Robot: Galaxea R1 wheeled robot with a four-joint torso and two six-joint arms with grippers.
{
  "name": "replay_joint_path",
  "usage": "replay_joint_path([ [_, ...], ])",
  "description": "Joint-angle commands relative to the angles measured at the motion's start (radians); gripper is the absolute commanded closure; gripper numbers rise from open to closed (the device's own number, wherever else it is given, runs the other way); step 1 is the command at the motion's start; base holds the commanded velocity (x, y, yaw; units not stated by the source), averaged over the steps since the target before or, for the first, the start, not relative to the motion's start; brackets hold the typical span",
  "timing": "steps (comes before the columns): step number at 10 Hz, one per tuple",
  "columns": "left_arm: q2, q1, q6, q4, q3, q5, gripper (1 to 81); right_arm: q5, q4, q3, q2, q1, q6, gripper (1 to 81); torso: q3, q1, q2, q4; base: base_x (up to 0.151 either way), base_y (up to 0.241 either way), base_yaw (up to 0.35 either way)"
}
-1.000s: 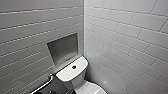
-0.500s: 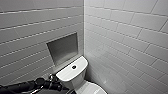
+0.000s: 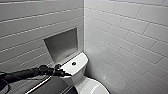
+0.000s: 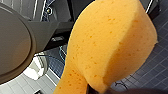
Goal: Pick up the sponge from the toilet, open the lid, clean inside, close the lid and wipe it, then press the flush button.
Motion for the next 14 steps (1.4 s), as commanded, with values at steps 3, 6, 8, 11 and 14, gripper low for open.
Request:
replay_joint_path([
  [3,0.085,-0.299,-0.116,-0.028,-0.166,0.129,1.0,-0.065,-0.008,0.017,-0.022,0.011,0.001,81.1,-0.032,0.001,0.0,0.0,0.0,0.0,0.0],
  [6,0.183,-0.345,-0.21,0.013,-0.321,0.149,1.0,-0.058,-0.007,0.019,-0.017,0.009,0.001,81.1,-0.04,0.001,0.001,0.0,0.0,0.0,0.0],
  [8,0.234,-0.365,-0.303,0.119,-0.364,0.147,1.0,-0.058,-0.007,0.016,-0.011,0.011,0.001,81.1,-0.041,0.001,0.002,0.0,0.0,0.0,0.0],
  [11,0.294,-0.405,-0.412,0.245,-0.386,0.146,81.1,-0.058,-0.008,0.016,-0.005,0.012,0.001,81.1,-0.042,0.001,0.002,0.0,0.0,0.0,0.0],
  [14,0.357,-0.408,-0.492,0.362,-0.464,0.146,81.1,-0.058,-0.007,0.012,-0.002,0.012,0.002,81.1,-0.042,0.001,0.002,0.0,0.0,0.0,0.0],
])
